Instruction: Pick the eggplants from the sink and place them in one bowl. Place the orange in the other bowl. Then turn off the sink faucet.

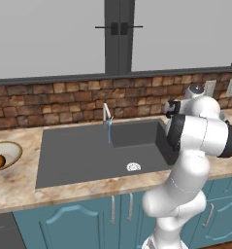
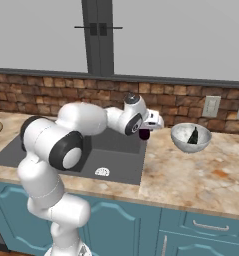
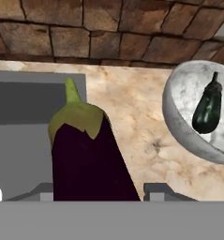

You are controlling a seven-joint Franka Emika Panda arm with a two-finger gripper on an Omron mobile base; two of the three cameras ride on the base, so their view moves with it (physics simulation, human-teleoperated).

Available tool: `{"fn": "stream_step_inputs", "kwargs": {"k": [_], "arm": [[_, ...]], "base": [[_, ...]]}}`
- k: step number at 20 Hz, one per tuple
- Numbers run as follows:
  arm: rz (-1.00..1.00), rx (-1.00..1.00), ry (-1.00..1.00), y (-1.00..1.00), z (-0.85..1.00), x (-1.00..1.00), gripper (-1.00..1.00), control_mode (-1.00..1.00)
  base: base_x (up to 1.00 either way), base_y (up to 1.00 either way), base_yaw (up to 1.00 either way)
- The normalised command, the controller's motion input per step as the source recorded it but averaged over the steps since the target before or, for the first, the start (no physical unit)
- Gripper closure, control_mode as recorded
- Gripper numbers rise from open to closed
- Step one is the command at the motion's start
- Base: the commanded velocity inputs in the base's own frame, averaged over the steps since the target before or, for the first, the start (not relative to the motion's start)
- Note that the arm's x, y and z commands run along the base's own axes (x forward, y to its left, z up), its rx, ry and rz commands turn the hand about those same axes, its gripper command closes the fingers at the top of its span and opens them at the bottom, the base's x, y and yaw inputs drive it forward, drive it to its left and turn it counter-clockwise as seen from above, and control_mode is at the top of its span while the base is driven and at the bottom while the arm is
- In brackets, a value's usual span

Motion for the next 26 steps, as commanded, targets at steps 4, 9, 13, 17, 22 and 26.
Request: {"fn": "stream_step_inputs", "kwargs": {"k": [4,9,13,17,22,26], "arm": [[-0.07,0.00,0.00,-0.46,0.33,0.00,1.00,-1.00],[-0.08,0.01,0.00,-0.51,0.14,0.00,1.00,-1.00],[-0.07,0.03,0.00,-0.64,0.03,0.00,1.00,-1.00],[-0.10,0.04,0.00,-0.54,0.06,0.00,1.00,-1.00],[-0.07,0.02,0.00,-0.47,0.07,0.04,1.00,-1.00],[-0.02,0.04,0.00,-0.29,0.00,0.22,1.00,-1.00]], "base": [[0.00,0.00,0.00],[0.00,0.00,0.00],[0.00,0.00,0.00],[0.00,0.00,0.00],[0.00,0.00,0.00],[0.00,0.00,0.00]]}}
